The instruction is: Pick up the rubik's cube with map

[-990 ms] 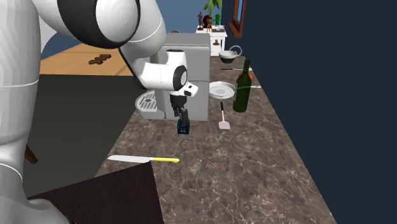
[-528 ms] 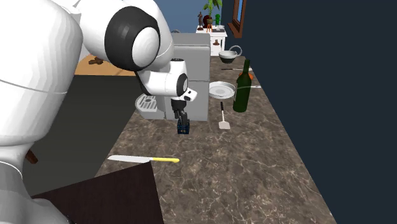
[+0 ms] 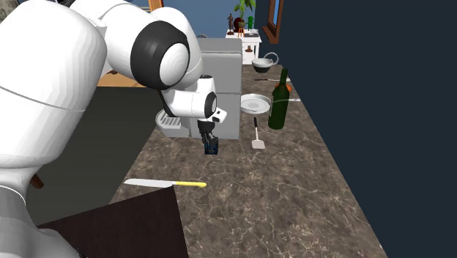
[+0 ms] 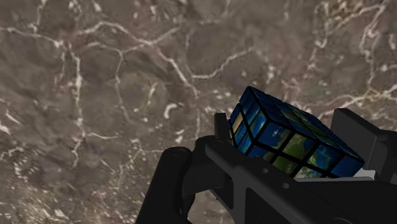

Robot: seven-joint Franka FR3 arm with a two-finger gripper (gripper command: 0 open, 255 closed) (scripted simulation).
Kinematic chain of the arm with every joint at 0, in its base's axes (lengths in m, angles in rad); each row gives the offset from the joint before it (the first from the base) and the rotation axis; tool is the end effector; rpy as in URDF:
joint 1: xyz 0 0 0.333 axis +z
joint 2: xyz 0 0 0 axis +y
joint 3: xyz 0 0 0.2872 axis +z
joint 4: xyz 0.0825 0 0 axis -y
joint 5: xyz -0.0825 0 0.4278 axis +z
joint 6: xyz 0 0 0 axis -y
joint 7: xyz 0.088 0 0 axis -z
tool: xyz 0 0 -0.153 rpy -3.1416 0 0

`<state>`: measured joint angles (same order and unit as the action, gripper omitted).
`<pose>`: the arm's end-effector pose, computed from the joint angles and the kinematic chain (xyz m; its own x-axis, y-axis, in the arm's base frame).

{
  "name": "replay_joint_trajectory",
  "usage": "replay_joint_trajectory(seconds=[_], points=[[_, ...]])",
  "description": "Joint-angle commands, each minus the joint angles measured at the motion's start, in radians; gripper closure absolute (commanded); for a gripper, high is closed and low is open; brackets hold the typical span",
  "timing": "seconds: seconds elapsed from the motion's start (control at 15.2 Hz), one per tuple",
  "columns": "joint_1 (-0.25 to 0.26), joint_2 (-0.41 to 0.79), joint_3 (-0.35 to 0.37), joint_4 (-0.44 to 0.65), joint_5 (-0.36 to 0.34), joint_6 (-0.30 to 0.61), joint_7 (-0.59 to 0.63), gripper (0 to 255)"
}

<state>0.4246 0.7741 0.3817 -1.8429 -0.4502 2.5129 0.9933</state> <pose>0.4324 0.4656 0.0235 0.9960 0.0878 -0.0167 0.0880 -0.9961 0.0062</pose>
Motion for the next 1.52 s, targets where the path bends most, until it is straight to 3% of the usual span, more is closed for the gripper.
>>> replay_joint_trajectory(seconds=[0.0,0.46,1.45], points=[[0.0,0.001,0.0,0.0,0.0,0.0,0.0,255],[0.001,0.002,-0.001,0.001,-0.001,0.001,0.001,255],[-0.055,-0.158,0.074,-0.042,0.074,-0.115,-0.044,255]])
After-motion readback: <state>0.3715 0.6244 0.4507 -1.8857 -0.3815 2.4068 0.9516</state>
